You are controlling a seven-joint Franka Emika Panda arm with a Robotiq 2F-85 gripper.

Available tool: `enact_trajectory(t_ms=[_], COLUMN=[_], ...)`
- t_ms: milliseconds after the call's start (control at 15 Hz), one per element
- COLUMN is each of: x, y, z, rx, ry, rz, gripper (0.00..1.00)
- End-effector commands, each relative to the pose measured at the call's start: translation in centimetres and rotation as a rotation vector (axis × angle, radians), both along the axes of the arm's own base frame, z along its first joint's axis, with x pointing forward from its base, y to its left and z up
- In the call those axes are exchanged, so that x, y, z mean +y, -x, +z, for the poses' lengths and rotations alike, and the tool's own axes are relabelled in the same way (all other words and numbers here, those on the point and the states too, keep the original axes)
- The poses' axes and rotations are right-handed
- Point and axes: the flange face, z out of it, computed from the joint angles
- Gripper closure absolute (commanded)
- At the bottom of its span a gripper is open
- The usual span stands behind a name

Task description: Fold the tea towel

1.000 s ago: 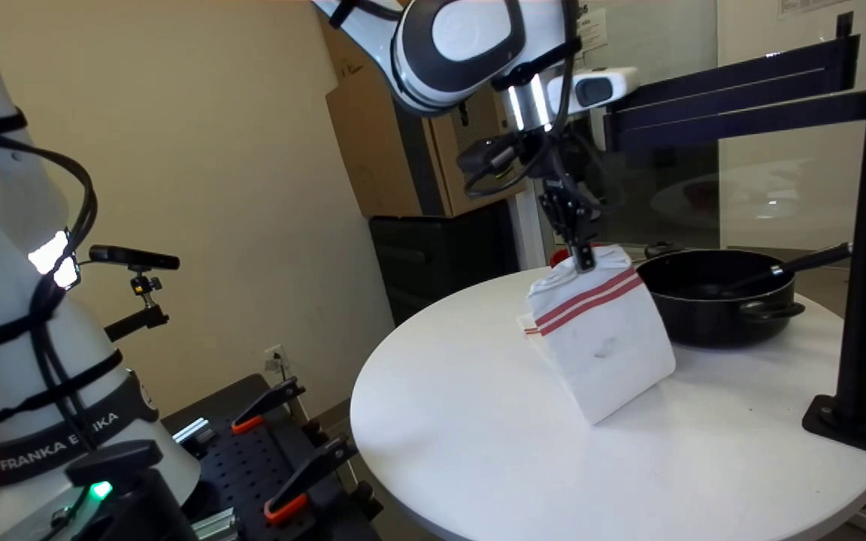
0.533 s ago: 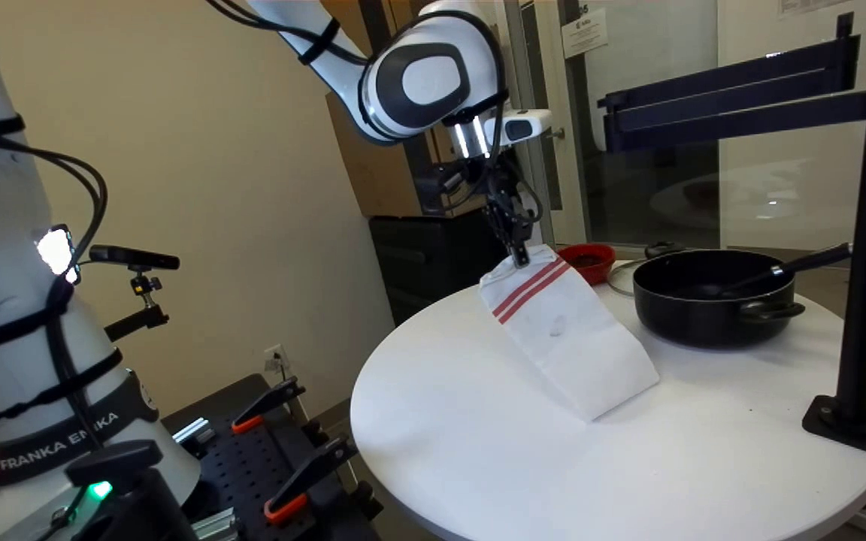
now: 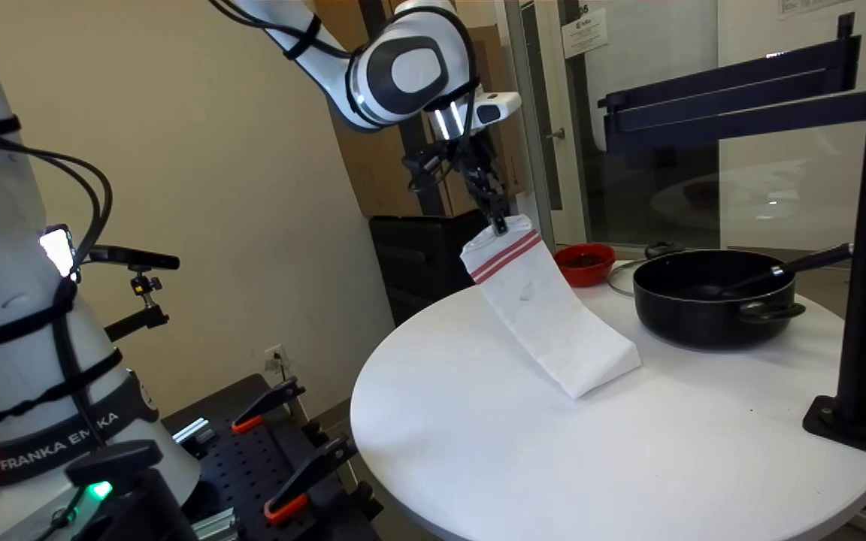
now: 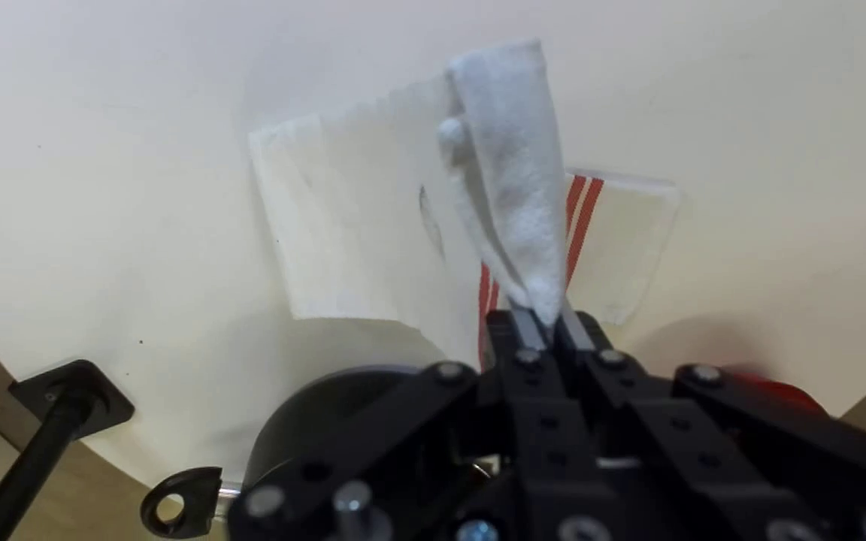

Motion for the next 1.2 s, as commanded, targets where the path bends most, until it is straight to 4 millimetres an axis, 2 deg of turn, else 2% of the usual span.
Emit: enact_trajectory(t_ms=[0, 267, 600, 800, 1133], x=[-0.2, -1.9, -3.0, -2.2, 0.4], y=[-1.0, -1.9, -3.6, -5.5, -9.1], z=[0.5, -0.9, -4.7, -5.7, -4.4], rx=[-0.021, -0.024, -0.014, -0.010, -0.057], ry=[-0.019, -0.010, 0.013, 0.011, -0.008], rz=[-0.070, -0.171, -0.288, -0.329, -0.343], gripper=[0.98, 0.98, 0.98, 0.98, 0.98])
